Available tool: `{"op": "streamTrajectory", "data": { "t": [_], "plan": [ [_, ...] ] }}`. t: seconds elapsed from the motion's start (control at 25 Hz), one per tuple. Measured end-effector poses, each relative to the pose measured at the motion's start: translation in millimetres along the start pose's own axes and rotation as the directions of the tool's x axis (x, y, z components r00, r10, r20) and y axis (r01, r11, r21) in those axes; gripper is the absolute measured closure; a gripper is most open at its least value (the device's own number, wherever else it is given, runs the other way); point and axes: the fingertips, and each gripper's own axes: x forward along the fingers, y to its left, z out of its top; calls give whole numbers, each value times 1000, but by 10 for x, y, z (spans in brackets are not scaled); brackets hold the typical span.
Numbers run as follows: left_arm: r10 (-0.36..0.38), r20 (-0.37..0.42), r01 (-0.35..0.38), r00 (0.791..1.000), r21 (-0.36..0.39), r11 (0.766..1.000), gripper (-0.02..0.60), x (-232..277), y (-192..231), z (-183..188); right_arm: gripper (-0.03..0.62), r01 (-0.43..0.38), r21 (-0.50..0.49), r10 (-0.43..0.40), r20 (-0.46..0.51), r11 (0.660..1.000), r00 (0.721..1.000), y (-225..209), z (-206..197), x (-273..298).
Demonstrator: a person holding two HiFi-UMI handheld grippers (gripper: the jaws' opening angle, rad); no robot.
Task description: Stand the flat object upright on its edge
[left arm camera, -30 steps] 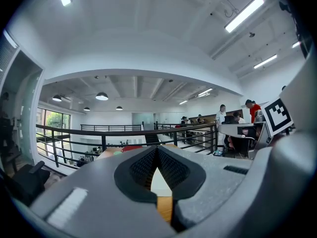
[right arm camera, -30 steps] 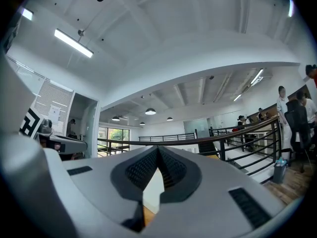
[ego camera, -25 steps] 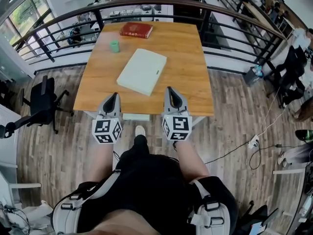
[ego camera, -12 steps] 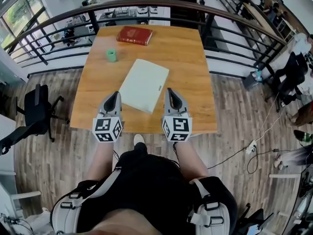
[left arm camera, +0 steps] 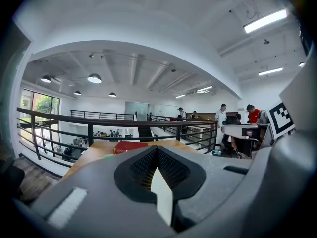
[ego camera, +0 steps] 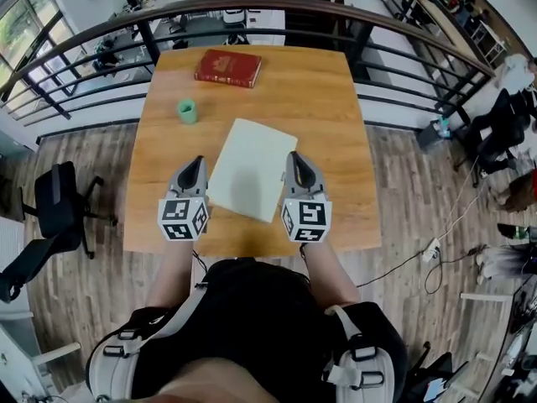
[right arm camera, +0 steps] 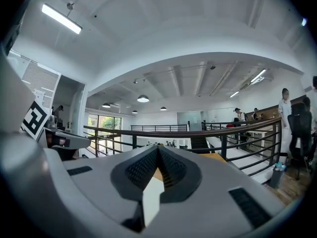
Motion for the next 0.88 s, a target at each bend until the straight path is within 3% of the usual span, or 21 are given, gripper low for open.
{"op": "streamTrajectory", "data": {
  "t": [0.36, 0.52, 0.76, 0.88],
  "plan": [
    [-42, -79, 42, 996, 2, 999, 577, 612, 220, -109, 588, 50, 41, -48, -39, 998, 998, -238, -167, 421],
    [-43, -170, 47, 984, 19, 999, 577, 795, 166, -291, 588, 50, 77, -42, -108, 996, 993, -408, -433, 454],
    [-91, -321, 99, 943, 7, 995, 574, 1119, 152, -655, 586, 59, 203, -12, -227, 977, 974, -559, -899, 572],
    [-137, -411, 134, 901, -35, 990, 465, 1242, 140, -914, 564, 72, 294, 23, -307, 953, 951, -587, -1218, 583]
  ]
}}
